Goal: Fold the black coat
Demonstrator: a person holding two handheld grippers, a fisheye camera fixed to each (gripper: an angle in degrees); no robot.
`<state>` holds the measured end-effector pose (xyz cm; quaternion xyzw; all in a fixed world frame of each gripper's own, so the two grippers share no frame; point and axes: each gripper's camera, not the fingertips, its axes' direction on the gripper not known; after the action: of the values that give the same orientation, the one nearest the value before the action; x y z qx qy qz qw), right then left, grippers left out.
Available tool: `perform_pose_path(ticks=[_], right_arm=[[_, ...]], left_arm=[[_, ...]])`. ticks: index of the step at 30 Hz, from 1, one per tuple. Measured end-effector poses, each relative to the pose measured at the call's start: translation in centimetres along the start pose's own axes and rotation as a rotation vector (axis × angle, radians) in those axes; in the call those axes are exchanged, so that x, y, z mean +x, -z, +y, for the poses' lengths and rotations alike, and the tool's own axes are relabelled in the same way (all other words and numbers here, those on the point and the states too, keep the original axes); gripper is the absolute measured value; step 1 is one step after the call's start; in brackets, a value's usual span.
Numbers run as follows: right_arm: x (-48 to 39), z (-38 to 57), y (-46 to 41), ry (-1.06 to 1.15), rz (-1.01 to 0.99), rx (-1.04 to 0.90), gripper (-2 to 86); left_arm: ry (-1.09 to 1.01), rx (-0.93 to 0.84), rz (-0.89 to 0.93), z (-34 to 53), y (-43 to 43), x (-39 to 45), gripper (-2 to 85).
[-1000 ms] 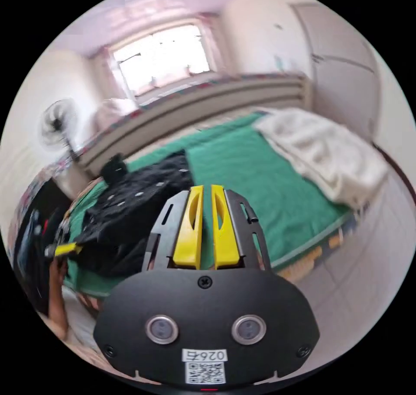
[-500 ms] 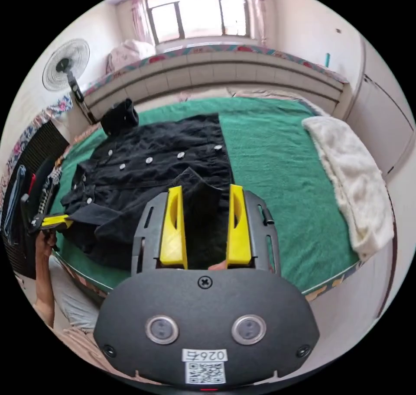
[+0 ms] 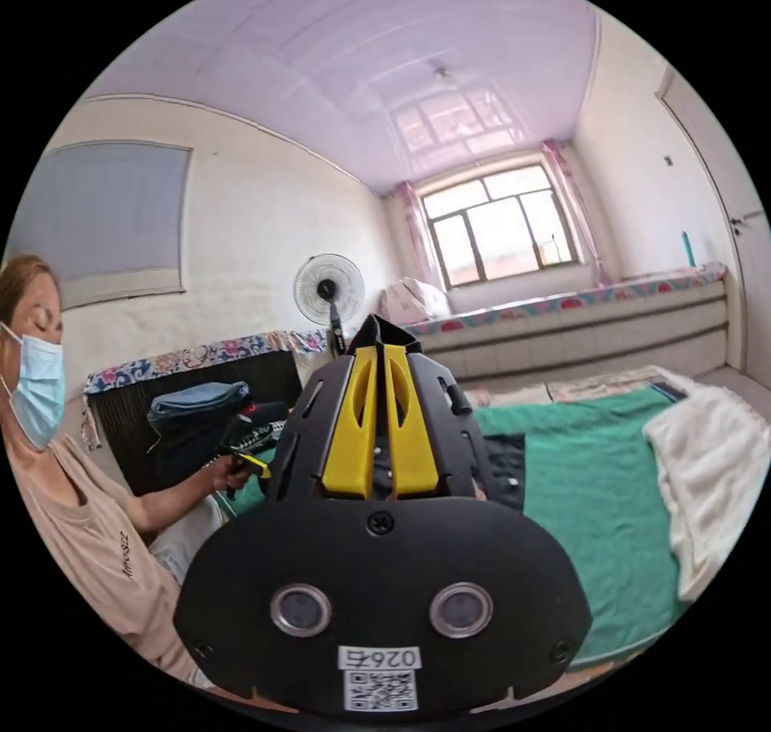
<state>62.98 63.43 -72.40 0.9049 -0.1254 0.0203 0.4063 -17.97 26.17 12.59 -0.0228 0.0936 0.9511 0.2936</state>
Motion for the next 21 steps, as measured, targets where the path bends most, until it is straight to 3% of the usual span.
perform_pose_path(ticks=[2, 4, 6, 11, 17, 21], right_arm=[[0.4, -0.9, -4.0, 0.062, -0.015, 0.035, -1.0], [7.1, 0.0, -17.8, 0.026, 0.318, -0.262, 0.8], [14.2, 3.7, -25.5, -0.121, 0.4, -0.519, 2.2], [17.2, 17.3, -26.2, -0.351, 0.326, -0.502, 3.1], [13.4, 35.6, -29.5, -0.442, 0.213, -0.746, 3.2], [5.6, 45.4, -28.9, -0.419, 0.11, -0.832, 2.8]], left_arm=[[0.057, 0.019, -0.004, 0.4, 0.0, -1.8, -0.6], [0.15, 0.043, 0.002, 0.9, -0.1, -4.4, -0.7], [0.306, 0.016, -0.026, 2.2, -0.9, -8.0, -0.8], [0.453, 0.039, 0.048, 3.9, -0.9, -11.9, -0.9], [0.363, -0.09, -0.044, 3.3, -0.7, -10.4, -0.9], [0.291, -0.121, -0.046, 3.6, -1.0, -9.0, -0.9]])
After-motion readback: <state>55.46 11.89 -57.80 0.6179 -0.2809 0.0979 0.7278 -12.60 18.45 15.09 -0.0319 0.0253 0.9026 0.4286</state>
